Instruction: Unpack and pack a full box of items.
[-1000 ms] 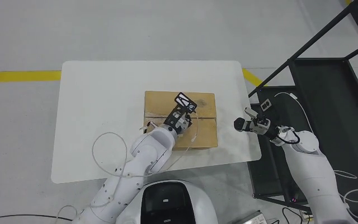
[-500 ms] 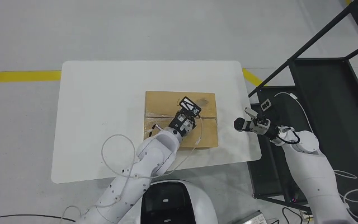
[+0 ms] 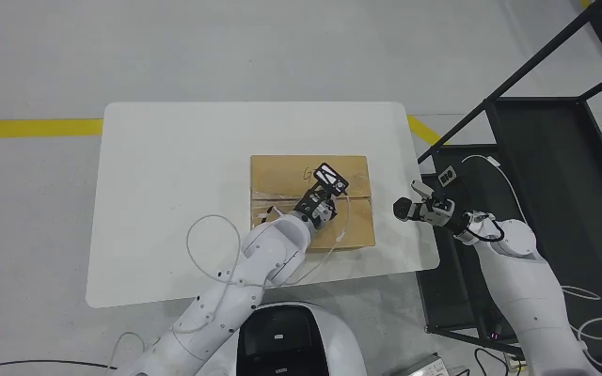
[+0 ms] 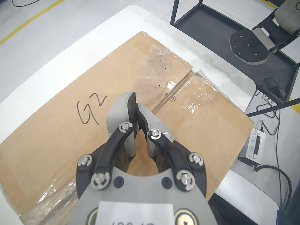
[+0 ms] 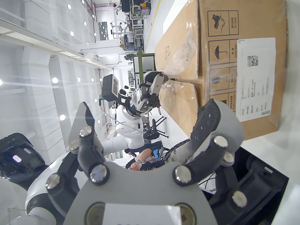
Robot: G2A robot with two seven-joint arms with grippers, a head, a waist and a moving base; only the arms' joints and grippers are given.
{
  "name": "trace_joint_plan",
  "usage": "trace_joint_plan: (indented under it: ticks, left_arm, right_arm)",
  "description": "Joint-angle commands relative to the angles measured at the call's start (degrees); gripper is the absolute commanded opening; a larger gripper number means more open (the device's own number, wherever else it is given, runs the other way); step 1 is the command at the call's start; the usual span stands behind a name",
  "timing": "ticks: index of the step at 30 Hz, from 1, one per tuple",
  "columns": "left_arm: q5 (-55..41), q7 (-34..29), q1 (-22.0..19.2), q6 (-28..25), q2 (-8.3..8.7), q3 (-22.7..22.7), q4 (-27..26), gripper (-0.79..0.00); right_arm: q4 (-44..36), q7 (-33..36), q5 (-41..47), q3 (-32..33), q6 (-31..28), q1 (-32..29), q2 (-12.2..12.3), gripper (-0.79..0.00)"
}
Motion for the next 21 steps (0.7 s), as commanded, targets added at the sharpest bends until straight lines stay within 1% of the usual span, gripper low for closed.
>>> trace_joint_plan:
  ticks: [1,2,3,4,8,15,21]
  left_arm:
    - [-0.2,-0.1,-0.1,-0.3,-0.18,0.0,0.5,-0.785]
    - [-0.2,-0.1,-0.1,-0.3,-0.24,0.1,0.6,-0.539]
    - [-0.2,0.0,-0.1,-0.6,-0.34,0.2,0.7,-0.012]
    - [-0.3,0.1,-0.1,-0.7,-0.39,0.2,0.7,0.000]
    - [-1.8,0.8,0.6,-2.1,-0.50,-0.2,-0.4,0.000]
    - [-4.9,0.8,2.4,-6.1,-0.03,-2.5,-2.6,0.000]
    - [-6.8,0.6,3.0,-7.2,0.09,-3.9,-1.8,0.000]
  right_arm:
    - [0.0,0.0,0.0,0.0,0.0,0.0,0.0,0.000]
    - [0.0,0.0,0.0,0.0,0.0,0.0,0.0,0.000]
    - [0.0,0.0,0.0,0.0,0.0,0.0,0.0,0.000]
    - [0.0,0.0,0.0,0.0,0.0,0.0,0.0,0.000]
    - [0.0,0.0,0.0,0.0,0.0,0.0,0.0,0.000]
    - [0.0,0.0,0.0,0.0,0.0,0.0,0.0,0.000]
    - [0.0,0.0,0.0,0.0,0.0,0.0,0.0,0.000]
